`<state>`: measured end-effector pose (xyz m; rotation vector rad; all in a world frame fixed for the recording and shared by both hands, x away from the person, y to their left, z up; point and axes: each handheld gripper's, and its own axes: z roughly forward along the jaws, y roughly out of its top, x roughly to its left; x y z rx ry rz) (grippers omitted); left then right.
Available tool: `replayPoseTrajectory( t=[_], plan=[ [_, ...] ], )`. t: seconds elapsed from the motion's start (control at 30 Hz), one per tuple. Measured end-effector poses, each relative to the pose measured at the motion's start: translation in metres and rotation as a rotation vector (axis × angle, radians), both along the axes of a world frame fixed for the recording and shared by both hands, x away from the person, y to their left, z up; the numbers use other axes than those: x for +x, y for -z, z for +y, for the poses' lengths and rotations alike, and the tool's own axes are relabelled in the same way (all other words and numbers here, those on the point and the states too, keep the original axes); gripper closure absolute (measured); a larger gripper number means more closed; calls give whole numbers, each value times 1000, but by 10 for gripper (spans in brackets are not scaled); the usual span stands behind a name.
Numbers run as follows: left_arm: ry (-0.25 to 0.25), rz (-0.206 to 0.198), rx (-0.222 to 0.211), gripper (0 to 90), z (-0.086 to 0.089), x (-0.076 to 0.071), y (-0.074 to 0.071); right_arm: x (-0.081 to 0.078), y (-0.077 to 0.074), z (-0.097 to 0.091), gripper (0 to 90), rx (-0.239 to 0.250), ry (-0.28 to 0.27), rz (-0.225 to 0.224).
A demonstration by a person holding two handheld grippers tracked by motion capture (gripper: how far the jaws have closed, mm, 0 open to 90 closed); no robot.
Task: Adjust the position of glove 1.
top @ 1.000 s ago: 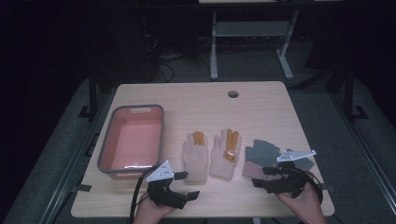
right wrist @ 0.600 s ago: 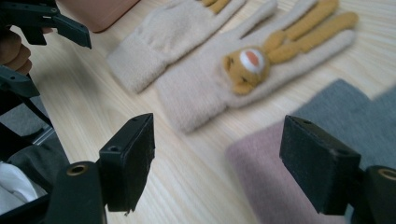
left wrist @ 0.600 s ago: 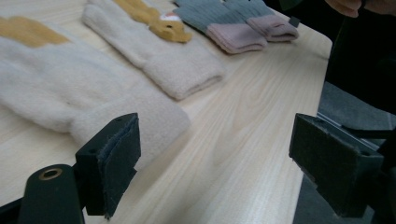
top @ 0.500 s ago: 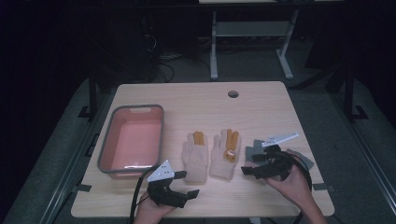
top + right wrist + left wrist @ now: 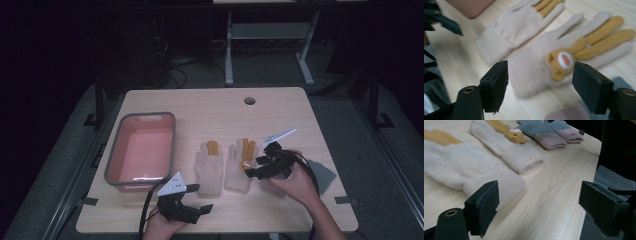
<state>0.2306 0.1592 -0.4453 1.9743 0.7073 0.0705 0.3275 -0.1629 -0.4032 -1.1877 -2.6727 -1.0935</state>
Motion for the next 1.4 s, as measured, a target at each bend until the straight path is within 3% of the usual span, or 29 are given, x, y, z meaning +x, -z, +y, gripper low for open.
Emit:
replayPoseTrajectory(
  t=[0.17,0.3,0.37,0.53,0.9,1.4],
  plan=[
    [-3,1,2,163,0,0,0,13,5,13,292,-27,-13,18],
    [1,3,0,163,0,0,1,17,5,22,308,-36,-26,5],
    [3,1,2,163,0,0,0,20,8,25,313,-46,-22,24],
    [6,-7,3,163,-1,-2,-1,28,20,30,335,-112,-3,48],
    [1,-2,-6,163,0,-2,-1,37,36,39,427,-223,27,51],
    [-2,-5,0,163,1,-1,-1,36,36,43,580,-260,57,26]
  ],
)
